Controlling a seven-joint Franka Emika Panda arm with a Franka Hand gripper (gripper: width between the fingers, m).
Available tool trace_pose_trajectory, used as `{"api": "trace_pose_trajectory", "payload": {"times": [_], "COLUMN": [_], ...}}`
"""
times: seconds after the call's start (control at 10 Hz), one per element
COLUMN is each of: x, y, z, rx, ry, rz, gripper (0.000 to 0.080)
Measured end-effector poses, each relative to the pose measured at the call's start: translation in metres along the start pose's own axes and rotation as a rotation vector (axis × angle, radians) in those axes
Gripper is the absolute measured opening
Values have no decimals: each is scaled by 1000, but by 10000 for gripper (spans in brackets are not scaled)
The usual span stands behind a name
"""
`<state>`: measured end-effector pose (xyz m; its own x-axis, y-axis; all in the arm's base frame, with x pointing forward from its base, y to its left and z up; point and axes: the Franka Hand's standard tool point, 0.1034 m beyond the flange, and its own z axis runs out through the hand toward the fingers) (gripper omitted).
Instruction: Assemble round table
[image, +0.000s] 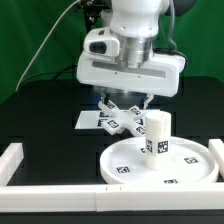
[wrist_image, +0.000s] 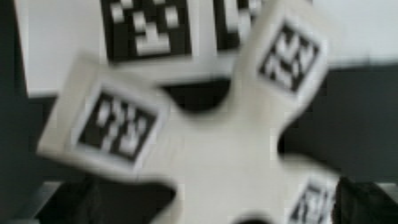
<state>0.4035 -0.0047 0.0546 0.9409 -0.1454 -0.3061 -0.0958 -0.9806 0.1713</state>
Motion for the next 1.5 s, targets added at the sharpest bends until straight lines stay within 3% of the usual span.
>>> {"api": "trace_pose_trajectory", "payload": {"times": [0.1, 0.4, 0.6, 0.9, 1.0, 1.5], "x": [0, 2, 12, 19, 18, 16], "y": [-3, -3, -1, -3, -4, -15], "z": [7, 5, -4, 0, 0, 12], "rx": [8, 0, -45, -126, -116, -120], "ry": [-21, -54, -34, -31, -32, 8], "rz": [19, 10, -102, -242, -229, -171], "gripper": [649, 649, 649, 649, 649, 649]}}
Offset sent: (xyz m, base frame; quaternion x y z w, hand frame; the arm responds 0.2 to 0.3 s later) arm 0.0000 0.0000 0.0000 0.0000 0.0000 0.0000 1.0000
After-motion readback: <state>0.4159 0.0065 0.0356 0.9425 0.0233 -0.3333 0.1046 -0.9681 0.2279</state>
